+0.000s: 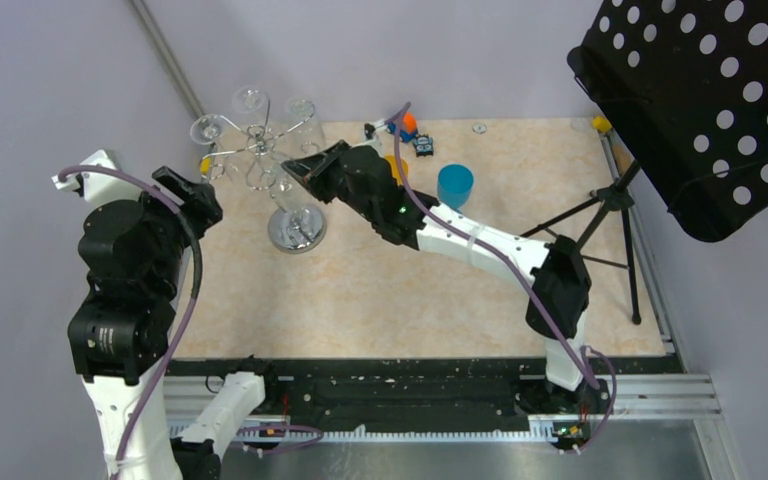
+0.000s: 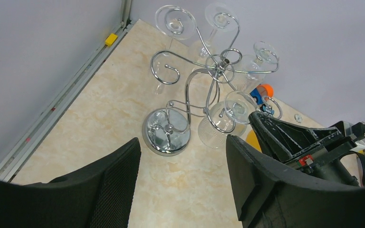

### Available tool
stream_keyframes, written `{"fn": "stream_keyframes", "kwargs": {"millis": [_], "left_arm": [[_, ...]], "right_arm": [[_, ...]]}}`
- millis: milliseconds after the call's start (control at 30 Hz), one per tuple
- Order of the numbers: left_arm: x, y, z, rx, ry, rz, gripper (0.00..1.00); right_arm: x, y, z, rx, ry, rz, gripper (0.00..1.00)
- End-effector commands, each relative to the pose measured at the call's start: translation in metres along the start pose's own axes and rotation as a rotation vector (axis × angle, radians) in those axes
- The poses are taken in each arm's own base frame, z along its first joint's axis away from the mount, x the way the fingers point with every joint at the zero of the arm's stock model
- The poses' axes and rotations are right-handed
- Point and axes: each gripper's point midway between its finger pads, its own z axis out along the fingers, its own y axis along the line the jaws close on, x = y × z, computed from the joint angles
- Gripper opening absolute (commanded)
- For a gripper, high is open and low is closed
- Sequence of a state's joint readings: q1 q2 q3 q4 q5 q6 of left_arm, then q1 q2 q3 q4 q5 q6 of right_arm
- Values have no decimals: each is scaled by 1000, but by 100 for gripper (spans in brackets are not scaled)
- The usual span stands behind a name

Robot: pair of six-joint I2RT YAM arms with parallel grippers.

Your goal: Take the wine glass off the wine glass rack

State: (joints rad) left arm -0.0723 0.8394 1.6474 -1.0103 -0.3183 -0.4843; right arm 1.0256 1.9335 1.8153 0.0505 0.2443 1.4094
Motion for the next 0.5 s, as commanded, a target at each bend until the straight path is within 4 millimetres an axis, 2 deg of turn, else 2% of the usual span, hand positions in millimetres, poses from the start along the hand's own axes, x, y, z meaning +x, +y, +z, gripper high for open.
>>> {"fn": "stream_keyframes", "kwargs": {"millis": [0,133,267,433,467], "left_arm": [[-5,-14,3,59,-6,-16,70],[-1,-24,2,109,19,-32,71],[14,-45,3,217,96,-47,72],[41,-81,3,405,244,-80,73],[47,-89,2,451,278,-90,74]], "right_arm": [[-24,81,-39,-182,-41,61,0],[-23,82,-51,-172,-7,60,0],[-30,77,-68,-161,5,54,0],[-37,77,-100,-182,20,41,0],[-38,72,-106,-178,22,32,0]]}}
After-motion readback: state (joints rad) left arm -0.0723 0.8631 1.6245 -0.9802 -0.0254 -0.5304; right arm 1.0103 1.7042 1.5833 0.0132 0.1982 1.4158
